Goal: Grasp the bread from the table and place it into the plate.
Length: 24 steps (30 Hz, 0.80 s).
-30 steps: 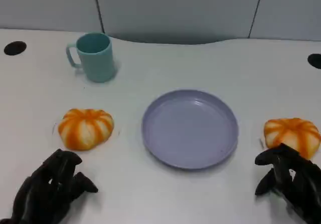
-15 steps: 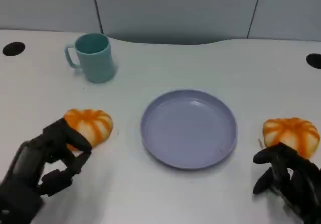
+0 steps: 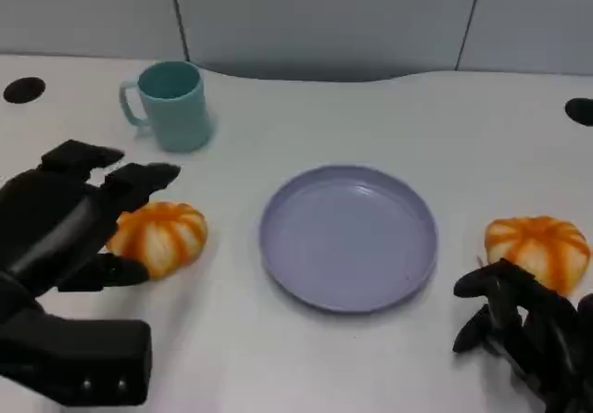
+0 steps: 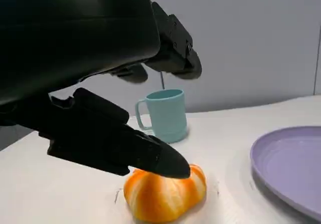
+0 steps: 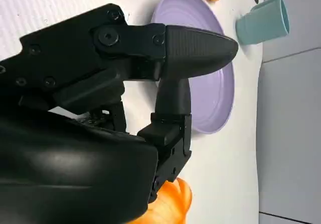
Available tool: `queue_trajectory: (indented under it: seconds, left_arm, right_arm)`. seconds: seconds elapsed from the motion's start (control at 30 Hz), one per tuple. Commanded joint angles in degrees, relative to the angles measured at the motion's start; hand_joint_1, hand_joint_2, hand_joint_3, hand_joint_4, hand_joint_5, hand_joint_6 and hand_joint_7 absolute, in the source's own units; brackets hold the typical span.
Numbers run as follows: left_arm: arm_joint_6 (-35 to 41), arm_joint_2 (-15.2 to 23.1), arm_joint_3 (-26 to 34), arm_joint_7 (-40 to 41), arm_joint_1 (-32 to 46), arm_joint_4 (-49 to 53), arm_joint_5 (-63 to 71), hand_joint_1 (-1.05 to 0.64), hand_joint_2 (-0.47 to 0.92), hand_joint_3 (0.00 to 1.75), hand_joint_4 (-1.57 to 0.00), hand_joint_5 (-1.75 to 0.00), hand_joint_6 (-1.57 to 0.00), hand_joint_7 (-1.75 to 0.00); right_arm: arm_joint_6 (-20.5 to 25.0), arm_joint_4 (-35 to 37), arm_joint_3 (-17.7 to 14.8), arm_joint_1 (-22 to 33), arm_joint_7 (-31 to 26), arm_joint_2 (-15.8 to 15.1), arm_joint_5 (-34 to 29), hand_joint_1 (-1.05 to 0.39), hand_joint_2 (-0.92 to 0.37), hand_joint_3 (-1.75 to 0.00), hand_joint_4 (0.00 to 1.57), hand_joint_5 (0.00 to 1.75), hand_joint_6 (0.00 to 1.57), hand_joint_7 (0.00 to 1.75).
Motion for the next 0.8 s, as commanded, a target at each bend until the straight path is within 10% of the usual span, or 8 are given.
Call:
queue_trajectory:
  seconds: [0.03,0.43,0.8]
  left_arm:
    - [2.62,1.46,-5.10,-0.09,-7.83,11.31,1.44,-0.78,0.84,0.00,0.00,-0.01,-0.09,0.00]
    - [7.24,-1.17,-18.03,-13.38,-24.93,33.32,-0.11,-0.80,0.85,0.01,0.00,0.00,-0.02,0.00]
    - [6.44,-9.30,-28.25,-4.18,-35.55,59.80,0.73,-0.75,0.82,0.00,-0.05,-0.02,-0.11,-0.03]
  right_arm:
    - [1.30,-1.78,0.90,1.08,-0.95,-0.69,-1.75,-0.28,-0.92,-0.57,0.53,1.75,0.43,1.51]
    - [2.48,-3.73,1.28,2.11,-1.76,-0.96,-2.80,-0.27,-0.92,-0.58,0.51,1.74,0.40,1.48]
    - [2.83,-5.41,1.08,3.64,-1.68,-0.55,-1.75,-0.27,-0.92,-0.57,0.51,1.74,0.40,1.48]
